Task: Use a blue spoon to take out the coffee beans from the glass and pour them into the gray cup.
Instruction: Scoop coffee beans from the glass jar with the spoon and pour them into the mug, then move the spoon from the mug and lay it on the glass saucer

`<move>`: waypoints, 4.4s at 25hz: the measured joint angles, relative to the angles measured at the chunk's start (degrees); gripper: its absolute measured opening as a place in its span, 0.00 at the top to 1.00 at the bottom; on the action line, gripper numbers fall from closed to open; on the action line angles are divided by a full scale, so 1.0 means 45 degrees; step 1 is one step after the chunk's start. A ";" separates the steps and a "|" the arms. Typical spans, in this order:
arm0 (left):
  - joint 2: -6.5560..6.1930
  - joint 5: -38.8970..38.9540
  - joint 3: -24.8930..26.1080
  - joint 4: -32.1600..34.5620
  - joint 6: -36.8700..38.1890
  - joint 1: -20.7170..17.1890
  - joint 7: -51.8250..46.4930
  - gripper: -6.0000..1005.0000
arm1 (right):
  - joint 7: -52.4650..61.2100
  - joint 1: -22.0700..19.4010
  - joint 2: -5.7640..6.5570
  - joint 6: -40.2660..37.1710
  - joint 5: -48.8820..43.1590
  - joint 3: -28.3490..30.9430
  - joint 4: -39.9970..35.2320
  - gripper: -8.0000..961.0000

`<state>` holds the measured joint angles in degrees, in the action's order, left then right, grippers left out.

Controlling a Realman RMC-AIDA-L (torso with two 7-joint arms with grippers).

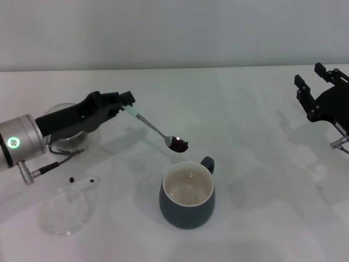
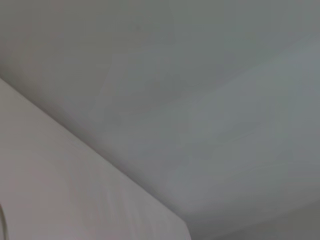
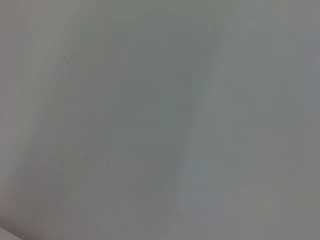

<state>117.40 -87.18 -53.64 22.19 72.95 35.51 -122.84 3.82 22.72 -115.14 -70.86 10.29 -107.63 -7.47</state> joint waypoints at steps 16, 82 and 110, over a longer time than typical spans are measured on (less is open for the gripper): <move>0.0025 -0.0160 -0.1007 0.0024 0.0056 0.0268 -0.0091 0.87 | 0.0012 0.0025 0.0001 0.0346 0.0106 0.0012 0.0000 0.51; 0.0276 -0.1681 -0.1790 0.4854 0.1210 -0.0650 0.1210 0.87 | 0.0182 0.0141 -0.0038 0.1260 0.0118 0.0128 -0.0174 0.51; 0.0141 -0.1108 0.0935 0.5753 0.1283 -0.5924 0.0641 0.87 | 0.0187 0.0025 -0.0038 0.1286 0.0144 0.0298 -0.0056 0.51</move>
<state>118.03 -92.16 -49.44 48.08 78.73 8.85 -119.96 4.66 22.84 -115.31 -65.07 10.94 -106.28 -7.72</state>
